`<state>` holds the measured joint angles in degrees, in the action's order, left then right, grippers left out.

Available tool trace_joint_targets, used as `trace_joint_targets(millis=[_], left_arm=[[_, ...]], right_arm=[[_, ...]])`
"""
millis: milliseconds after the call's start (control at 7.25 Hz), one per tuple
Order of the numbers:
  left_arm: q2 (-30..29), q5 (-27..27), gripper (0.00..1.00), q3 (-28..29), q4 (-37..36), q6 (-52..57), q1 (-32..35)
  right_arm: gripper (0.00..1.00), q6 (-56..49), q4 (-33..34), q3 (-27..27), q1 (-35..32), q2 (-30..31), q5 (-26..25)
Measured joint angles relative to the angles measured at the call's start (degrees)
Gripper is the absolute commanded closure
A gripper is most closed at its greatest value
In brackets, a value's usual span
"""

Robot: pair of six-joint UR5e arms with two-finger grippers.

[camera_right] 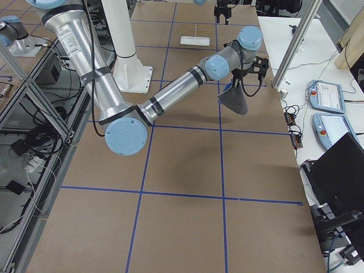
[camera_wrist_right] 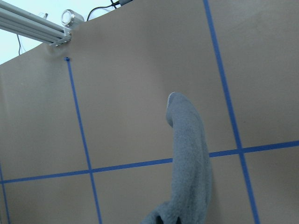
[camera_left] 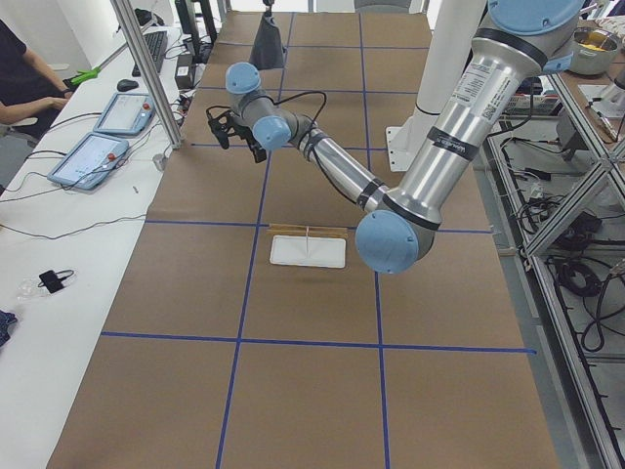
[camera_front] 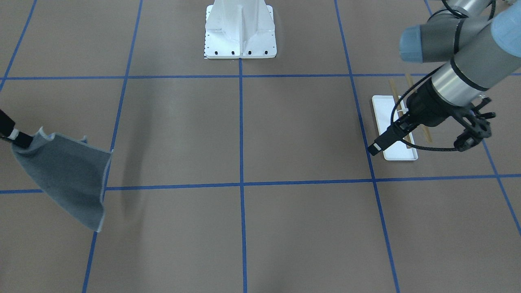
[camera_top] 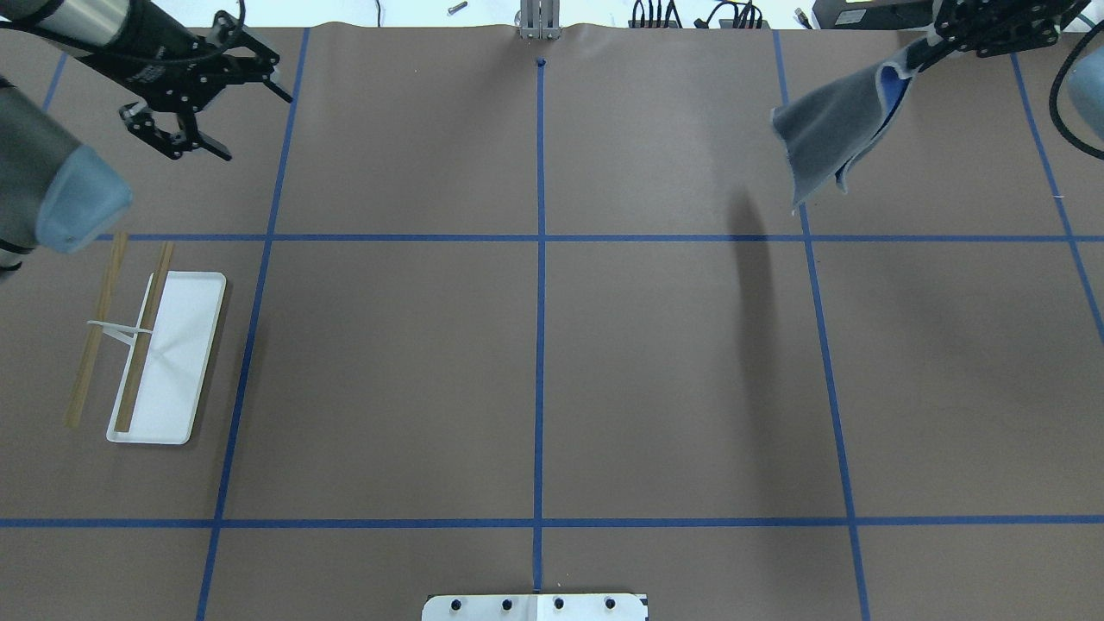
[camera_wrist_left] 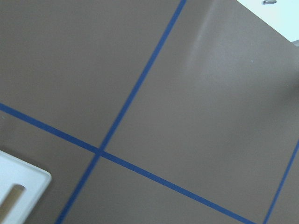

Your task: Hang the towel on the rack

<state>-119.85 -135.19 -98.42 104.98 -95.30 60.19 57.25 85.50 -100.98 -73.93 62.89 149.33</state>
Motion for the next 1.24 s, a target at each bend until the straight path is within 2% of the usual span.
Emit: trace_joint_targets(millis=[276, 414, 552, 690, 828, 966, 1241], left_arm=[[-3.3, 3.6, 0.03, 2.0, 9.4, -16.5, -5.6], [-3.9, 6.7, 0.03, 2.8, 14.3, -21.7, -8.5], [-4.2, 10.4, 0.03, 3.8, 18.7, -23.9, -11.5], [-4.6, 16.4, 0.03, 5.5, 23.8, -25.3, -14.9], [-5.4, 22.7, 0.03, 7.2, 27.7, -27.8, -18.0], [-6.7, 26.3, 0.03, 8.6, 29.5, -31.6, -19.5], [-8.7, 28.3, 0.03, 9.4, 30.5, -37.9, -20.4]], right_arm=[[1.00, 16.1, -11.1, 0.0, 3.6, -2.2, -3.0], [1.00, 23.8, -16.9, -0.1, 5.6, -3.1, -6.5], [1.00, 31.6, -23.2, -0.3, 8.7, -3.5, -11.7], [1.00, 38.8, -28.9, -0.9, 13.0, -3.7, -18.6], [1.00, 44.1, -32.6, -1.9, 17.3, -3.7, -25.6], [1.00, 47.4, -34.2, -3.4, 20.6, -3.7, -31.3], [1.00, 50.5, -35.0, -6.3, 24.5, -3.7, -39.3]])
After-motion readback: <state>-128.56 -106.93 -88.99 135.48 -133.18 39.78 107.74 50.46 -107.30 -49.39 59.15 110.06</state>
